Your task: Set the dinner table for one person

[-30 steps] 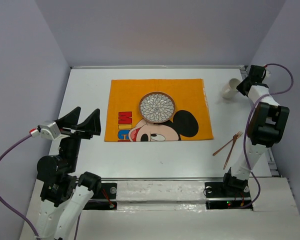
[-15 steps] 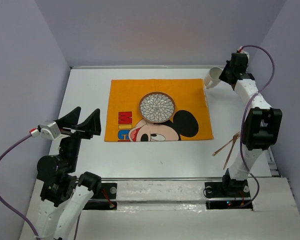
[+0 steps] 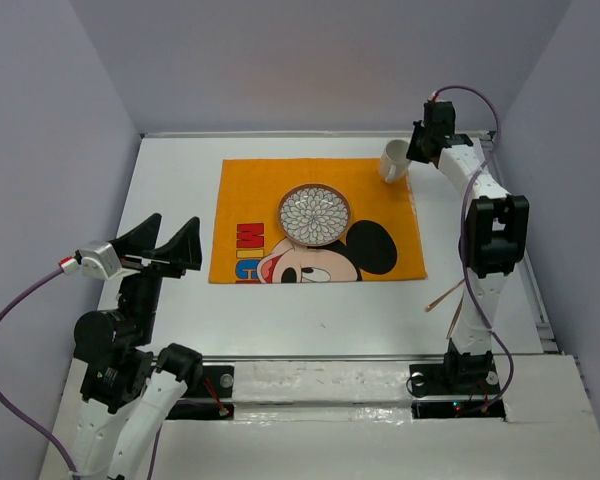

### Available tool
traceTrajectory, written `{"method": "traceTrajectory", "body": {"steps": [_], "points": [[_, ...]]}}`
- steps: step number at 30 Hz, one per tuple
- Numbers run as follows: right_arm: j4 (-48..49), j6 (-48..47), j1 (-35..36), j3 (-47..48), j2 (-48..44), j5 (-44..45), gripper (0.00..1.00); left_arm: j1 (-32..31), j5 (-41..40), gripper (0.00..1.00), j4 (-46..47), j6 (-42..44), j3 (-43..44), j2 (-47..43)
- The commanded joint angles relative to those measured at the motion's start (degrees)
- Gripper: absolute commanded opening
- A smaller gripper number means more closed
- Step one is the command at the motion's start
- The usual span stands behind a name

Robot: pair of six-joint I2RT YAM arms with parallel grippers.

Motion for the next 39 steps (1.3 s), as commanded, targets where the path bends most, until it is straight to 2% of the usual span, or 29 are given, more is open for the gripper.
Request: {"method": "traceTrajectory", "body": {"steps": [1, 23, 26, 27, 28, 29, 30, 31, 33, 36, 38, 39], "points": [[0.15, -1.03, -0.45, 6.90, -0.20, 0.14, 0.00, -0.06, -0.16, 0.99, 2.03, 1.23, -0.28, 0.41], [-3.80, -2.08, 0.08, 14.55, 8.60, 0.94, 0.01, -0.06, 0.37, 0.99, 2.03, 1.23, -0.37, 0.49], [-4.24, -2.00, 0.08, 15.07, 8.95, 0.15, 0.14, -0.06, 0.54, 0.99, 2.12, 1.14, -0.37, 0.67], [-4.33, -1.91, 0.08, 15.34, 8.95, 0.06, 0.25, -0.06, 0.54, 0.99, 2.12, 1.14, -0.37, 0.76], [-4.42, -1.91, 0.08, 15.60, 8.69, -0.20, 0.30, -0.06, 0.80, 0.99, 2.21, 1.23, -0.46, 0.67], [-4.77, -1.74, 0.08, 15.78, 8.34, -0.12, 0.46, -0.15, 0.81, 0.99, 2.21, 1.23, -0.46, 0.67], [-4.86, -1.47, 0.08, 15.95, 7.99, -0.03, 0.46, -0.06, 0.89, 0.99, 2.21, 1.14, -0.46, 0.76], [-4.95, -1.12, 0.08, 15.87, 7.46, 0.14, 0.59, -0.15, 0.90, 0.99, 2.30, 1.14, -0.46, 0.58], [-5.04, -0.59, 0.08, 15.26, 4.49, 0.06, 0.73, -0.06, 0.90, 0.99, 2.30, 1.14, -0.46, 0.50], [-4.95, 0.29, 0.08, 11.93, -1.65, 0.23, 0.82, -0.15, 1.16, 0.99, 2.39, 0.97, -0.46, -0.12], [-4.69, 2.21, 0.08, 7.89, -6.05, 2.33, 0.82, -0.41, 1.25, 0.99, 2.39, 0.88, -0.55, -0.64], [-2.94, 3.18, 0.08, 0.47, -11.91, 3.30, 0.78, -0.85, 1.25, 0.99, 2.39, 0.79, -0.55, -1.17]]}}
